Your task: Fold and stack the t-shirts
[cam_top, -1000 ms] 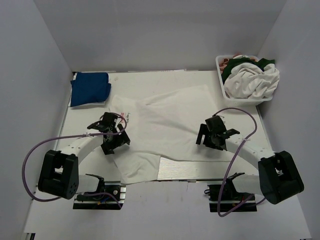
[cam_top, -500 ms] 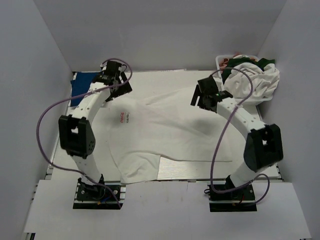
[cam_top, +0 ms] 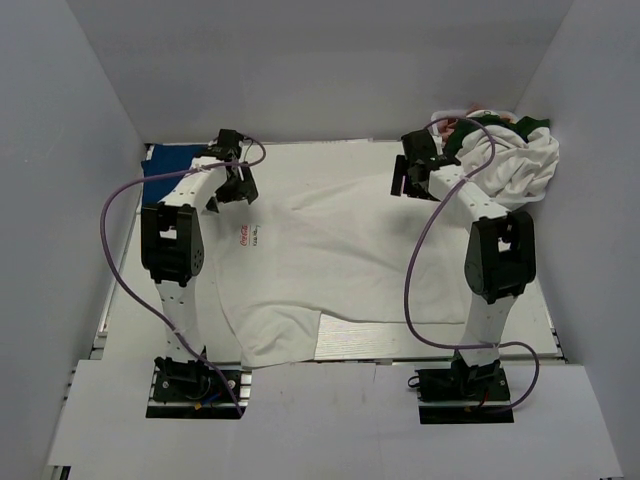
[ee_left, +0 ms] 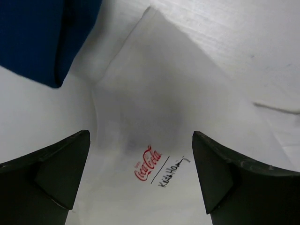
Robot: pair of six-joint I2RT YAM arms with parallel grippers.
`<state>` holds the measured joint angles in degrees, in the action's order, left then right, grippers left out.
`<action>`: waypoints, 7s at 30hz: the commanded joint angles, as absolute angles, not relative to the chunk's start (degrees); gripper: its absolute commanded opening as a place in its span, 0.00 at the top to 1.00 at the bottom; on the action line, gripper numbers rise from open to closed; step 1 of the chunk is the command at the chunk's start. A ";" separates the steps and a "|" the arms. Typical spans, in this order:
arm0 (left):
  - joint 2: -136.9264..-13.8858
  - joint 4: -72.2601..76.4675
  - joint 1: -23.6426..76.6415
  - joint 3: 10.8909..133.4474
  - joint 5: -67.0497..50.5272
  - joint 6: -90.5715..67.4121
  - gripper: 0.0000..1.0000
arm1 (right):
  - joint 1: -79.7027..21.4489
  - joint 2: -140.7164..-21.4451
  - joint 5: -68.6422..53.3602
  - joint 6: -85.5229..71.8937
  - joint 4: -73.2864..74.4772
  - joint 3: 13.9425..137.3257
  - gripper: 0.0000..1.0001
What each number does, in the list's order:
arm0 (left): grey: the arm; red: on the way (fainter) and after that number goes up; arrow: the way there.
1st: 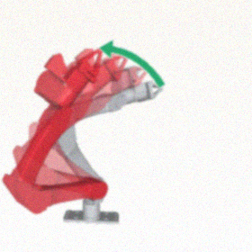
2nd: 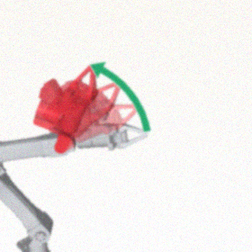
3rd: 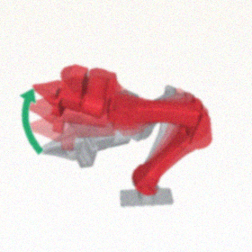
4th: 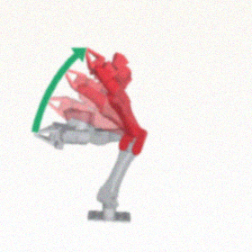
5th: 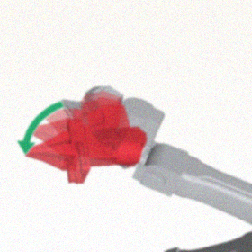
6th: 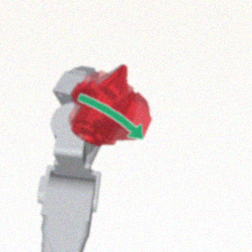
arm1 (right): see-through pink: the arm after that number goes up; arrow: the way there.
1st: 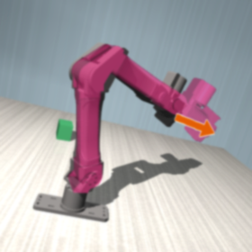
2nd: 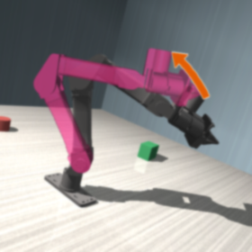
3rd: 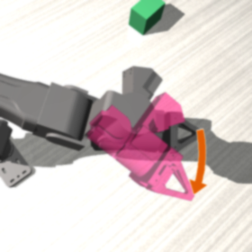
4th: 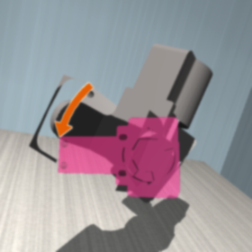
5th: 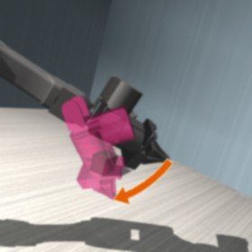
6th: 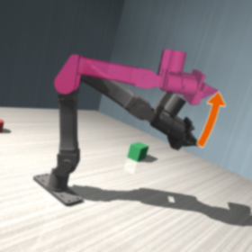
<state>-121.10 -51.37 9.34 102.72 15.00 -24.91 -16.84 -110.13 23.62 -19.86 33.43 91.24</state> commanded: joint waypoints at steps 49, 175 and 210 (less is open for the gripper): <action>-128.00 -39.65 3.16 109.01 1.58 -21.18 1.00 | -12.13 -143.36 11.77 -19.24 15.74 126.14 0.10; -85.70 -34.02 35.86 60.56 1.56 -33.57 1.00 | -14.50 -107.14 16.61 -29.35 16.61 64.25 0.10; -127.88 9.29 10.02 103.27 3.60 13.44 1.00 | -14.41 -111.71 19.16 -26.46 16.08 66.97 0.14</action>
